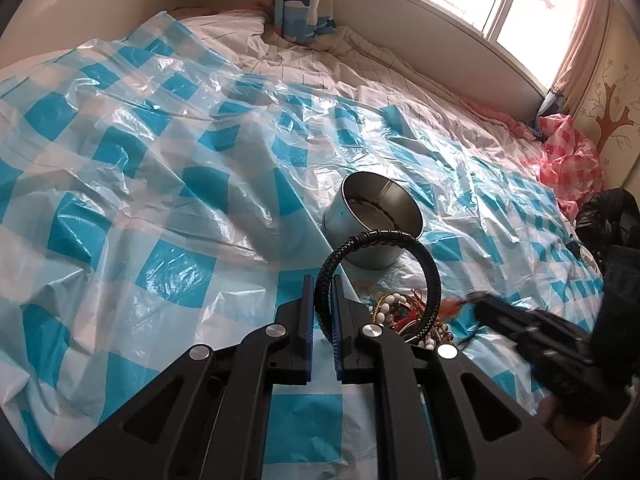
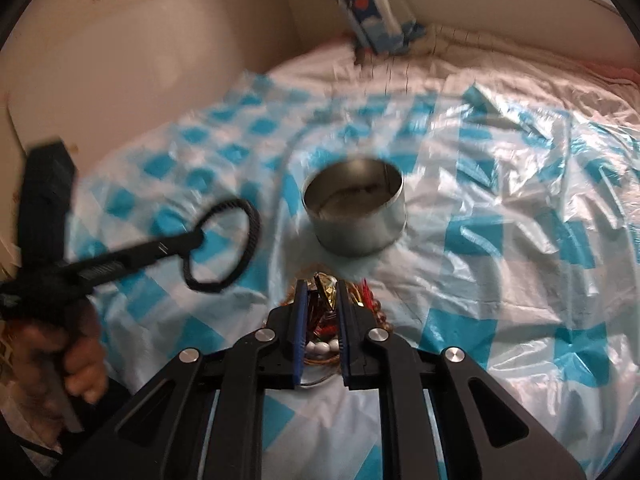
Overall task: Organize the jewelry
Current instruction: 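Lift the black bracelet toward the tin with the left tool while the right tool grasps a gold piece, then lower both held pieces over the steel tin and open both tools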
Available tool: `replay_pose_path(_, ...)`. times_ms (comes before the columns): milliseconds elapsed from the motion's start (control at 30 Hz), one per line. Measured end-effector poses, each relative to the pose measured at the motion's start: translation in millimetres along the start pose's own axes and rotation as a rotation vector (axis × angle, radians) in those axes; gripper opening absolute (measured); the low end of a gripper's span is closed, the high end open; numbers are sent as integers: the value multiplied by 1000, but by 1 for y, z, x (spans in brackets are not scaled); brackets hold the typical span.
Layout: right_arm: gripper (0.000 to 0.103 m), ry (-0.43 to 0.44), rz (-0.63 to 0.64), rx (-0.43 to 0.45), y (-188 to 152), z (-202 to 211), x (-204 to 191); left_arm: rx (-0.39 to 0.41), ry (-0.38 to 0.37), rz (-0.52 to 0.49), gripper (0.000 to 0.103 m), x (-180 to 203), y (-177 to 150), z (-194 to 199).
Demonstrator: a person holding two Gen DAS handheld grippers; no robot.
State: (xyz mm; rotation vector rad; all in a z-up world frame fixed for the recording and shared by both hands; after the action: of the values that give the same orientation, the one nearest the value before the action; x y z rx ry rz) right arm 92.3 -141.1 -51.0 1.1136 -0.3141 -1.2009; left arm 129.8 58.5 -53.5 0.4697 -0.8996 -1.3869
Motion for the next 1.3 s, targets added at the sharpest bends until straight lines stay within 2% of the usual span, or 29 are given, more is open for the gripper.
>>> replay_pose_path(67,15,10,-21,45,5,10,1,4,5,-14,7,2,-1,-1)
replay_pose_path(333,15,16,-83,122,32,23,8,18,-12,-32,7,20,8,-8)
replay_pose_path(567,15,19,-102,196,63,18,7,28,-6,-42,7,29,31,-24)
replay_pose_path(767,15,35,-139,239,84,-1,15,8,0,-47,7,36,49,-54)
replay_pose_path(1000,15,45,-154,253,98,-30,20,-32,0,-50,7,41,51,-89)
replay_pose_path(1300,15,28,-174,214,91,-53,39,-69,-4,-49,7,48,50,-121)
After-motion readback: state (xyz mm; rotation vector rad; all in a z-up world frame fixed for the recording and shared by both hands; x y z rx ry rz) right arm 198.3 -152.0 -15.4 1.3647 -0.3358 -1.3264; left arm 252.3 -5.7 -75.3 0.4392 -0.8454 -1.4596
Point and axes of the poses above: each gripper's, at about its wrist camera, not at the fingertips, and z roughly against the way its jaws point, x to its right, y to its top, the point moved 5 cm from there along -z, roughly the way its jaws point, and after that the axes turned 9 degrees about x, right-handed, at the moved point
